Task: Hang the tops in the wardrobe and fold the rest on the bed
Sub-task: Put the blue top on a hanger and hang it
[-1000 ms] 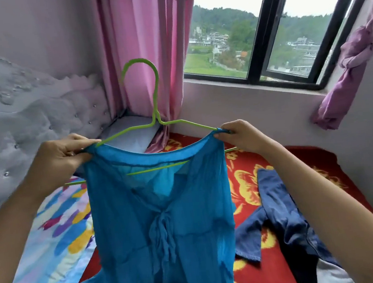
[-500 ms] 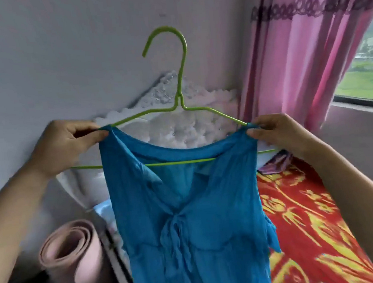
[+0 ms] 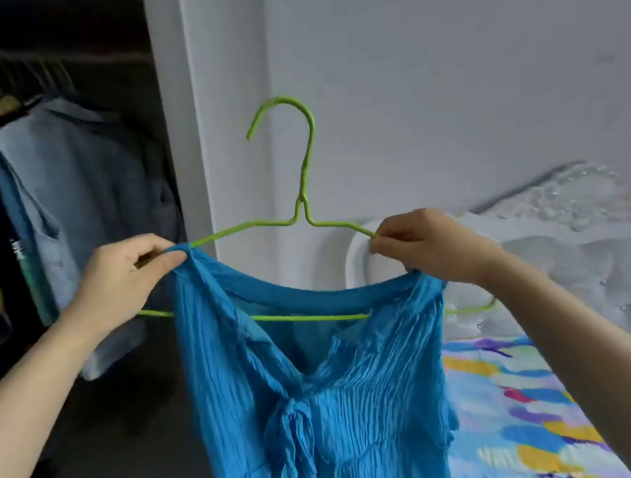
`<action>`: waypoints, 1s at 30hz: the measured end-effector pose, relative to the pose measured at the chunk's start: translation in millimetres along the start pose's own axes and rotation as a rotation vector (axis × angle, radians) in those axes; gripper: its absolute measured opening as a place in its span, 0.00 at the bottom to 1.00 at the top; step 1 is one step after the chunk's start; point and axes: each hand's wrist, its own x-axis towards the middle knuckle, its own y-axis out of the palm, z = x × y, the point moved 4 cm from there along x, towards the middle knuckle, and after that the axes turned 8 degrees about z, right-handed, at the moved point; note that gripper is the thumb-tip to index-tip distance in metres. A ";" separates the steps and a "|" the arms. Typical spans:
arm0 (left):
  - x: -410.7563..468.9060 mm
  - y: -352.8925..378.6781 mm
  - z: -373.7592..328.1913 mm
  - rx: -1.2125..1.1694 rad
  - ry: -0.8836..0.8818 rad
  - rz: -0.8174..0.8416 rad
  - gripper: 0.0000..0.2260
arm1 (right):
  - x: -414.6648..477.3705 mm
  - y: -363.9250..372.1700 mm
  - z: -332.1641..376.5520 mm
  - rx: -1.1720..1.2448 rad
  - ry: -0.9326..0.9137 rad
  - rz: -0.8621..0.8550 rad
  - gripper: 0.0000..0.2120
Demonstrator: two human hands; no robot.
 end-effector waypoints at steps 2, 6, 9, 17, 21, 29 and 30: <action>-4.2 -33.3 25.6 0.070 -0.017 -0.011 0.24 | 24.0 20.0 27.5 0.163 -0.008 0.264 0.15; 8.3 -91.6 59.6 0.425 0.019 -0.021 0.07 | 72.9 49.8 73.5 0.584 -0.077 0.271 0.17; 26.6 -137.8 109.8 0.563 -0.122 -0.027 0.33 | 125.0 84.2 114.7 0.765 -0.021 0.201 0.18; 22.3 -223.4 225.5 0.572 -0.327 -0.109 0.30 | 234.8 145.9 182.4 0.957 0.137 -0.150 0.19; 31.0 -250.5 257.9 0.598 -0.341 -0.098 0.30 | 274.3 155.6 213.0 0.766 0.114 -0.253 0.18; 47.2 -271.8 304.2 0.597 -0.426 -0.120 0.29 | 368.0 157.0 248.3 0.991 0.139 -0.345 0.11; 49.1 -272.6 310.3 0.614 -0.432 -0.110 0.29 | 380.3 158.7 249.9 1.013 0.130 -0.364 0.10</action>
